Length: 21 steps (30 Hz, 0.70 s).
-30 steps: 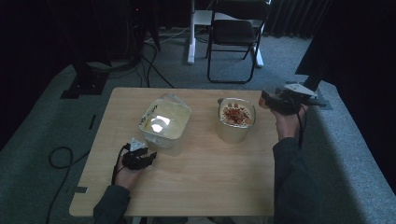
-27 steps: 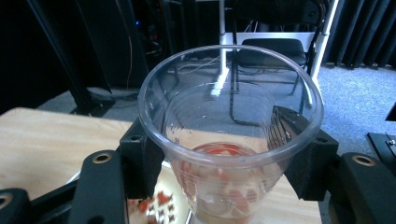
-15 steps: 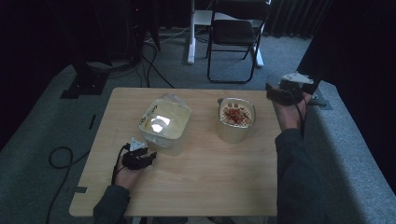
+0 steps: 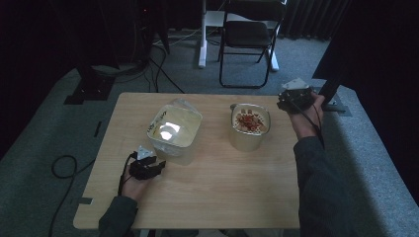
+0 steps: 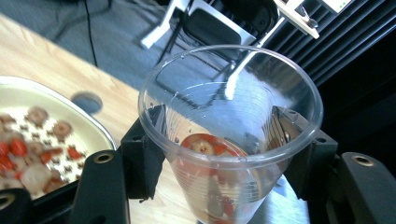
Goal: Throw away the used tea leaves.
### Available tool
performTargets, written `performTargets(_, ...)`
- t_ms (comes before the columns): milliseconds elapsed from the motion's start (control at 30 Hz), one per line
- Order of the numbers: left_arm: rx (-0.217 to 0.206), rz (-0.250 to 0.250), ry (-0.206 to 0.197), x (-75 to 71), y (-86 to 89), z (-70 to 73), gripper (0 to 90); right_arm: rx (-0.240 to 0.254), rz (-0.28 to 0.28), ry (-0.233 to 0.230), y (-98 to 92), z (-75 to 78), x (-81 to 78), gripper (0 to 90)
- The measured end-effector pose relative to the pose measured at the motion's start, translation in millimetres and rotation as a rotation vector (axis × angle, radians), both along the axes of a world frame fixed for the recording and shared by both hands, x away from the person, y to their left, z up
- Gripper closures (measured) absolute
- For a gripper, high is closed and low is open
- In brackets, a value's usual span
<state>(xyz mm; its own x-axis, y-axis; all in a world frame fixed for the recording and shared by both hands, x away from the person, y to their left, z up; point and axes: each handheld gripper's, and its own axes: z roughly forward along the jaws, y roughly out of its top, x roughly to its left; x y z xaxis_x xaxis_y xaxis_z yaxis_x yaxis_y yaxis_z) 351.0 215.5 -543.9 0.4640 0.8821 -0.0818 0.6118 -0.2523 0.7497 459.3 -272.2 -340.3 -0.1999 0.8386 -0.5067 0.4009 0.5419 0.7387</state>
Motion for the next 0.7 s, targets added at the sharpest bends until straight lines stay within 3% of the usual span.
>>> performTargets(200, -0.002, 0.001, 0.001, -0.1, -0.1, 0.0, 51.3, -0.11, 0.015, 0.016, 11.8, -1.7, -0.6, 37.8)
performTargets(700, 0.004, -0.003, 0.001, -0.1, -0.6, 0.0, 51.0, -0.138, 0.056, 0.01, 30.3, -4.5, -0.5, 37.7)
